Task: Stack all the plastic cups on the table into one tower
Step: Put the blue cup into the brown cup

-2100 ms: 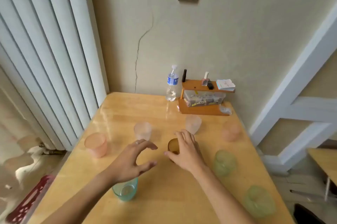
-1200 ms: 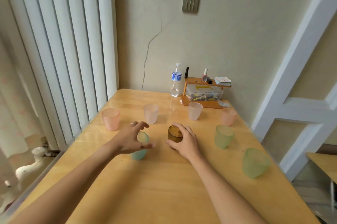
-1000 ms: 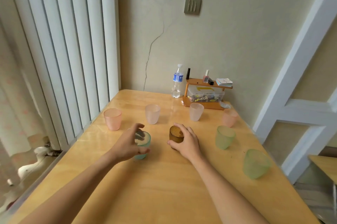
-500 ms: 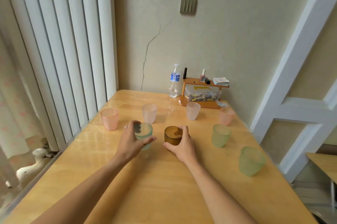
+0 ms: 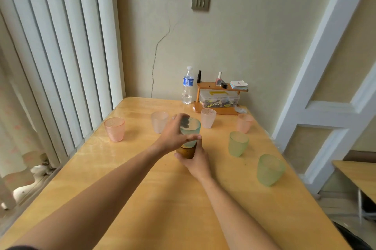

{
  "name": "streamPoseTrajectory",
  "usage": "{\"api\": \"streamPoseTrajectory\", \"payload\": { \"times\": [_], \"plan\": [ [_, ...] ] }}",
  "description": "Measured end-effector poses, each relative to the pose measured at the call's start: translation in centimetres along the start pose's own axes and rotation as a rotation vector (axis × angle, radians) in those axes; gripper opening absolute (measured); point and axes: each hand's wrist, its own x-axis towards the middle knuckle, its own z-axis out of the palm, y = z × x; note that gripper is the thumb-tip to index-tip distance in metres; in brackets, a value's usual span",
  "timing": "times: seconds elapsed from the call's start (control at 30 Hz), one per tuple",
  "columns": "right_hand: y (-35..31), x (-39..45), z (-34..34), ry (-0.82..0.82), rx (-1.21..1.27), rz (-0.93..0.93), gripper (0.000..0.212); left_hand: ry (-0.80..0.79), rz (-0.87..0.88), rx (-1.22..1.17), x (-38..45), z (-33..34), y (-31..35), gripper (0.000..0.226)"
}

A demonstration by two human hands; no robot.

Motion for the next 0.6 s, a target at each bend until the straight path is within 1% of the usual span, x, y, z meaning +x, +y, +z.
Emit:
{"api": "streamPoseTrajectory", "payload": {
  "times": [0.2,0.33,0.53,0.6],
  "plan": [
    [0.1,-0.3,-0.1,0.031,0.068,-0.042,0.078,-0.060,-0.042,0.029,-0.8,1.0,-2.0,0.092],
    [0.4,-0.3,-0.1,0.042,0.088,-0.056,0.074,-0.066,-0.072,-0.028,-1.4,1.2,-2.8,0.092],
    [0.5,-0.1,-0.1,-0.007,0.118,-0.026,0.073,-0.045,-0.086,-0.073,-2.0,1.9,-2.9,0.089],
    [0.7,0.1,-0.3,-0.081,0.190,0.010,0.075,-0.042,-0.087,-0.071,-2.0,2.0,-2.9,0.088]
  ]
}}
